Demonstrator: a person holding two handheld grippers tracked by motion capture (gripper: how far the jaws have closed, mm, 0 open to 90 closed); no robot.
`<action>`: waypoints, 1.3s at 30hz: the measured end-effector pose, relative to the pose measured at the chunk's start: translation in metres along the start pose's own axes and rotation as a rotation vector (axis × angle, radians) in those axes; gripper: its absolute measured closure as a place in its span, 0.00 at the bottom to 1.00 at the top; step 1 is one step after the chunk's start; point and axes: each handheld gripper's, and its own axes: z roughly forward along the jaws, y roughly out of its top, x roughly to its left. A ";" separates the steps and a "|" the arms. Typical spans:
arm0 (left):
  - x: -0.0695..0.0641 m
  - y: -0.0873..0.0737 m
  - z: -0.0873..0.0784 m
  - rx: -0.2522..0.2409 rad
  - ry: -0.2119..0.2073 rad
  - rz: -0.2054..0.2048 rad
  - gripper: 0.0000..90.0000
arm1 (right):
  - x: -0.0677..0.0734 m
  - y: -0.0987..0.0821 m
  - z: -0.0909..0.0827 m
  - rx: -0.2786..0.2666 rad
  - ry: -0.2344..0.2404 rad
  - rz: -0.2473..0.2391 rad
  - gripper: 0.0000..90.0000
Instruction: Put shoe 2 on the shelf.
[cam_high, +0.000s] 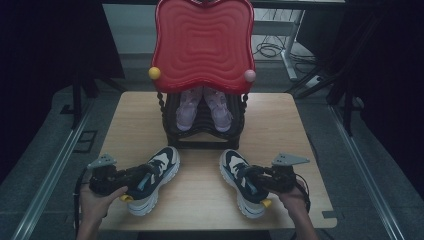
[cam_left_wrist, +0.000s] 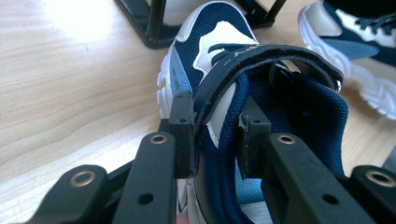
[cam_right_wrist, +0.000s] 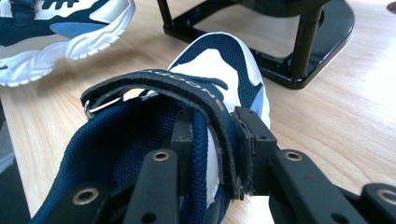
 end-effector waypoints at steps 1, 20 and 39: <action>0.000 0.000 -0.002 -0.014 -0.005 -0.007 0.80 | 0.000 0.000 -0.002 -0.010 0.000 0.006 0.79; 0.006 -0.001 -0.023 -0.206 -0.044 -0.097 0.80 | -0.012 -0.003 -0.033 -0.270 0.020 0.138 0.79; 0.015 -0.004 -0.039 -0.338 -0.005 -0.154 0.80 | -0.019 0.000 -0.049 -0.367 -0.009 0.191 0.79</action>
